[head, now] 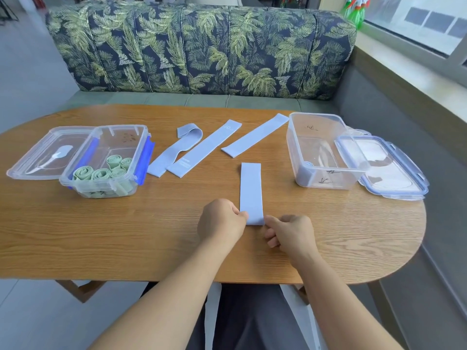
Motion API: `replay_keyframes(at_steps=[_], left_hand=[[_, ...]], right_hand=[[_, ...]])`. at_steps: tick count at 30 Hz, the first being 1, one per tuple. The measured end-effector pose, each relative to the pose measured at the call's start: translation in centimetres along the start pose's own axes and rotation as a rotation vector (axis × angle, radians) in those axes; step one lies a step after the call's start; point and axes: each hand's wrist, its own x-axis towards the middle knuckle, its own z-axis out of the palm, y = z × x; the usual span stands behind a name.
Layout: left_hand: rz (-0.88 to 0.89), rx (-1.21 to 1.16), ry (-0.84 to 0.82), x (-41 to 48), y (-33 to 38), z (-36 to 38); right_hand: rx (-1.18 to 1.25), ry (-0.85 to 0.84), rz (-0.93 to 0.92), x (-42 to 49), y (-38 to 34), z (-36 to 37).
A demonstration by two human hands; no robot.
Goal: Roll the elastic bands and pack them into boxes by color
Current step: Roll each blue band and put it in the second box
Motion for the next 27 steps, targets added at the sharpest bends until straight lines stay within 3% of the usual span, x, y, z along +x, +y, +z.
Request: replay_keyframes(at_steps=[18, 27], left_hand=[[0.076, -0.022, 0.042, 0.4, -0.3, 0.0], [0.052, -0.112, -0.027, 1.0, -0.6, 0.4]], right_hand=[[-0.080, 0.036, 0.023, 0.9, -1.2, 0.6], [-0.111, 0.047, 0.037, 1.5, -2.0, 1.0]])
